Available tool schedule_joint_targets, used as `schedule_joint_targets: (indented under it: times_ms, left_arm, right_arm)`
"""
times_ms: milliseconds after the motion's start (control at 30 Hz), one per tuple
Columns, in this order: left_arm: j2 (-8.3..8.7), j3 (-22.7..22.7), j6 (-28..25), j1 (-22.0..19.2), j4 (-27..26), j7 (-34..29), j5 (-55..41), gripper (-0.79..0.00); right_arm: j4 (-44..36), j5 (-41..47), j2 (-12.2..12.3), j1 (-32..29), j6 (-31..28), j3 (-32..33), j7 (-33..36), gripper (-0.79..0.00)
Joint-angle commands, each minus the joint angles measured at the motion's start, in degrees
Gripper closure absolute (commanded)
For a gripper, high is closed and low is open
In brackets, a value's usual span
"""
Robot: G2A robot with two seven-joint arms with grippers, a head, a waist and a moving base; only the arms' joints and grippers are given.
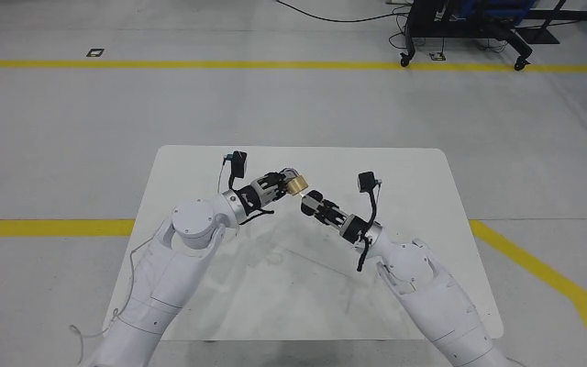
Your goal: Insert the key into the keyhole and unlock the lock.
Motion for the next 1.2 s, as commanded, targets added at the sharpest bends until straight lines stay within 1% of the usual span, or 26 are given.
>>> schedule_joint_targets:
  times_ms: [0,367,900,1167]
  left_arm:
    - [-0.05,-0.01,0.30,0.04,0.04,0.28,-0.29,0.000]
    - [-0.20,-0.52,0.80,0.03,0.28,0.63,-1.69,0.000]
    - [-0.32,-0.91,0.24,0.32,0.18,0.77,-2.25,0.000]
    - [-0.40,-0.78,0.30,0.41,0.15,0.90,-2.05,0.000]
  right_arm:
    - [-0.47,-0.07,-0.07,-0.39,0.24,-0.04,-0.92,0.000]
    - [-1.94,-1.21,-0.45,-1.29,1.48,-0.88,-3.30,0.000]
    - [-1.27,2.46,-1.24,-1.81,1.65,-0.69,-7.45,0.000]
    - [-1.15,2.07,-1.65,-1.52,2.73,-1.11,-8.89,0.000]
